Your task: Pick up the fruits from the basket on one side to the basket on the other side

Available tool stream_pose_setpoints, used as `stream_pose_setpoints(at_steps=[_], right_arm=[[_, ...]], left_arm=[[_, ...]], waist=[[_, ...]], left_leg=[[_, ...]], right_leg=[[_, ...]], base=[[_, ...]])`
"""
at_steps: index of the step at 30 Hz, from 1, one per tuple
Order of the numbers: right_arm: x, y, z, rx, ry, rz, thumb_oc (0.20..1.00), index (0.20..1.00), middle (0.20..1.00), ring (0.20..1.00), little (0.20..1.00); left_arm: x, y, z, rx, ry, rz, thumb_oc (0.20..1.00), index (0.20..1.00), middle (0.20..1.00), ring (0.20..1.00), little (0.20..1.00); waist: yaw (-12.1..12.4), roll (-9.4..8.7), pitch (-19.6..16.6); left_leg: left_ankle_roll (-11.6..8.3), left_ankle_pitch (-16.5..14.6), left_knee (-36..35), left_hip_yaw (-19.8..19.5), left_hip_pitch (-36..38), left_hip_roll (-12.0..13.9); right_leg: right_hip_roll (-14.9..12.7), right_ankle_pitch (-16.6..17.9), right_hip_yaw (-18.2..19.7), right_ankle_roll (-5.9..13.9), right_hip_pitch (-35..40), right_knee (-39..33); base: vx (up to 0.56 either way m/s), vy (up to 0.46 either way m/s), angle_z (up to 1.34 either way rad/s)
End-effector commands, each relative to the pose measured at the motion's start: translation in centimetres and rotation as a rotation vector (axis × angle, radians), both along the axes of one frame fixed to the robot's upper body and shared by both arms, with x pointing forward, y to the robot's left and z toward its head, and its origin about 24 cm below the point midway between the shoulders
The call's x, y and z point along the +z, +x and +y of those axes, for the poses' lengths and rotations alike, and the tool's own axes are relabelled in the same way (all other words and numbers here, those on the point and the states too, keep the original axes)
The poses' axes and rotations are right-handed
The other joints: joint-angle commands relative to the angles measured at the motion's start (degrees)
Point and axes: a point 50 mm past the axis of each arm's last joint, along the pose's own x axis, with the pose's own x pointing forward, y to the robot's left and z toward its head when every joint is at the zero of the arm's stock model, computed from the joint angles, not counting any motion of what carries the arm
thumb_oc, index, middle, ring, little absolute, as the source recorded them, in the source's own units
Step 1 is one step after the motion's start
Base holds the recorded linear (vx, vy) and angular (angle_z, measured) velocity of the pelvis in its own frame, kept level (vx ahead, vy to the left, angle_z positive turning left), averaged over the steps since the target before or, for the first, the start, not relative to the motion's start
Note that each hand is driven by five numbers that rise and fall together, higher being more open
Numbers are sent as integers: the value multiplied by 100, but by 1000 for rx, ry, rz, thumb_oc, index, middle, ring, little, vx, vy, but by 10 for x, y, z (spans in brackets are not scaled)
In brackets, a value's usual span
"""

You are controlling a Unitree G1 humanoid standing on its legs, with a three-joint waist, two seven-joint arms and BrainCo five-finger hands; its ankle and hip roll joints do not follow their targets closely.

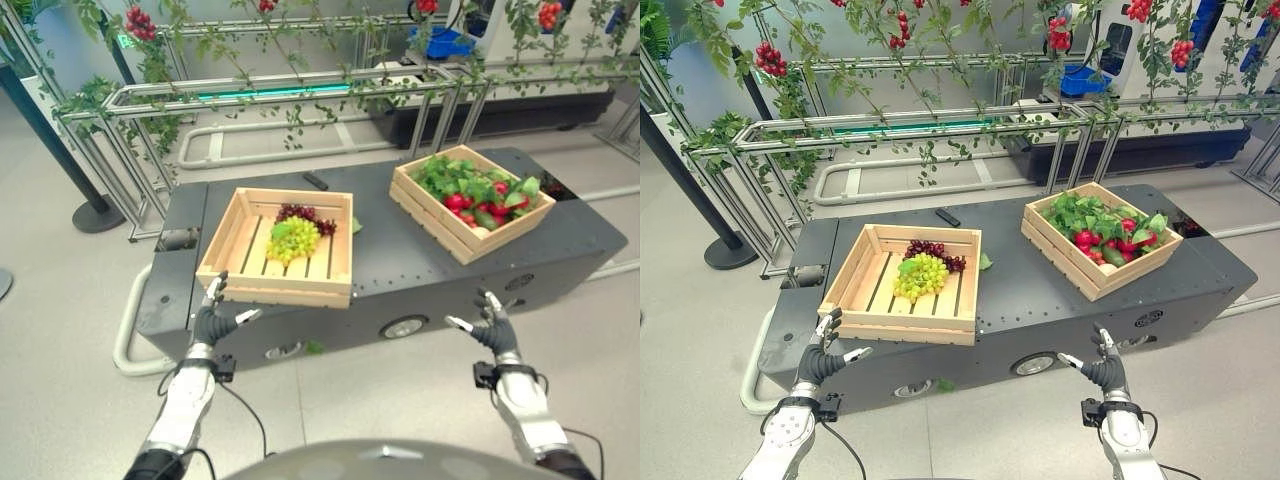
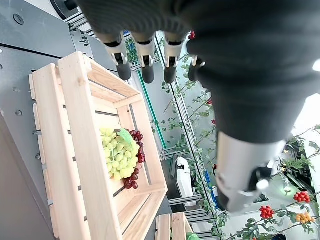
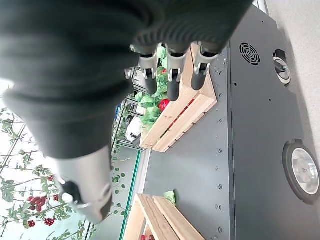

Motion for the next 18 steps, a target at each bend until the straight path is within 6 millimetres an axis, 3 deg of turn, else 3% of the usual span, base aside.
stream_pose_setpoints(at_steps=[1,18], right_arm=[[22,27,2,12,3,-130,1000,1000,1000,1000,1000],[25,27,-1,5,-10,-138,1000,1000,1000,1000,1000]], left_arm=[[12,17,-2,-35,23,-71,1000,1000,1000,1000,1000],[10,17,1,-26,42,-59,1000,1000,1000,1000,1000]], waist=[[80,-135,109],[90,-188,124]], left_leg=[[81,-491,43,-109,76,-140],[81,-510,60,-161,93,-112]], right_leg=[[-239,72,-66,410,-382,183],[-184,7,-59,380,-355,204]], base=[[0,0,0],[0,0,0]])
